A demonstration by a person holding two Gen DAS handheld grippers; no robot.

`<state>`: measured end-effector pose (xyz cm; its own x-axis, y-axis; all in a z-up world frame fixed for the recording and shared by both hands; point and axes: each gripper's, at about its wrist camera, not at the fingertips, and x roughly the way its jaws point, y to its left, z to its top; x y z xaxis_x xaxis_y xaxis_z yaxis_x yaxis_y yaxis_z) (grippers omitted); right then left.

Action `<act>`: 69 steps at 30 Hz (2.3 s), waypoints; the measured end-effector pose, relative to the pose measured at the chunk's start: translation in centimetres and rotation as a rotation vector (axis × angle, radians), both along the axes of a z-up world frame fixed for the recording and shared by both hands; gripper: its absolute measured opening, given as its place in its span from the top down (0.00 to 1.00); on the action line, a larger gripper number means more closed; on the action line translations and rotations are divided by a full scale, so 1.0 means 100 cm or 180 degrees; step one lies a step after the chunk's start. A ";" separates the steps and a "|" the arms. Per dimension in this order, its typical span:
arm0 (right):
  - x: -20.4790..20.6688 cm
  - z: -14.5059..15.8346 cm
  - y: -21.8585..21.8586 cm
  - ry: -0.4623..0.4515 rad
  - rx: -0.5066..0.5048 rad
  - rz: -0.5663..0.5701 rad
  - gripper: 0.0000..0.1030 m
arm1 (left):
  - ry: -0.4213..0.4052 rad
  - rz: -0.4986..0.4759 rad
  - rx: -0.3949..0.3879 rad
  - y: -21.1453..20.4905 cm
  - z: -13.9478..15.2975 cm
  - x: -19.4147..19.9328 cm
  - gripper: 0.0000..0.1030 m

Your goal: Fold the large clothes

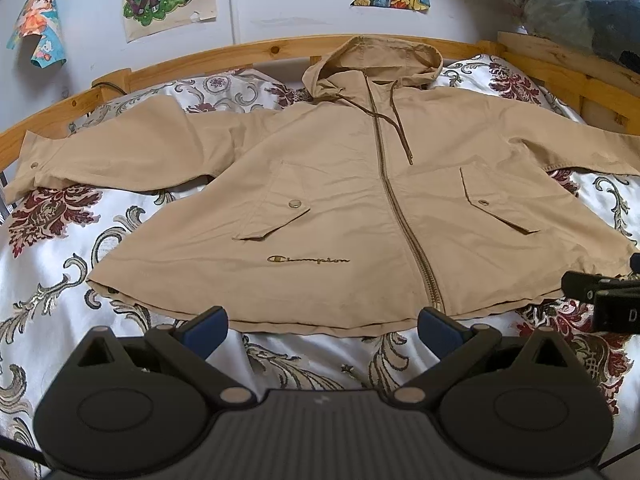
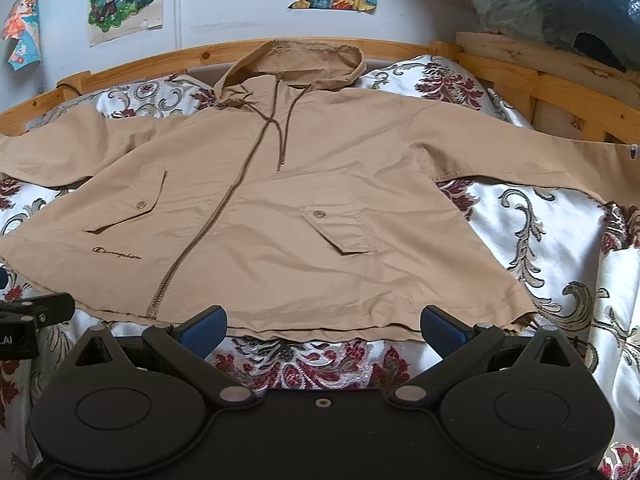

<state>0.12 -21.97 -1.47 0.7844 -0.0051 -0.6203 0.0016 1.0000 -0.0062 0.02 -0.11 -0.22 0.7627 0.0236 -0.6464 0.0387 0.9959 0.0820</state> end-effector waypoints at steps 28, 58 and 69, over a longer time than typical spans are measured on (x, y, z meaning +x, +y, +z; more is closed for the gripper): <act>0.027 0.050 -0.141 -0.0422 -0.0401 -0.1456 0.01 | 0.0111 -0.0640 0.0438 -0.095 0.048 0.113 0.01; 0.110 0.107 -0.233 -0.0531 -0.2050 -0.0932 1.00 | 0.0296 -0.0996 -0.0179 -0.060 0.034 0.125 0.01; 0.163 0.221 -0.044 -0.1041 -0.0485 0.1039 1.00 | 0.0072 -0.1232 -0.0382 -0.028 0.053 0.105 0.01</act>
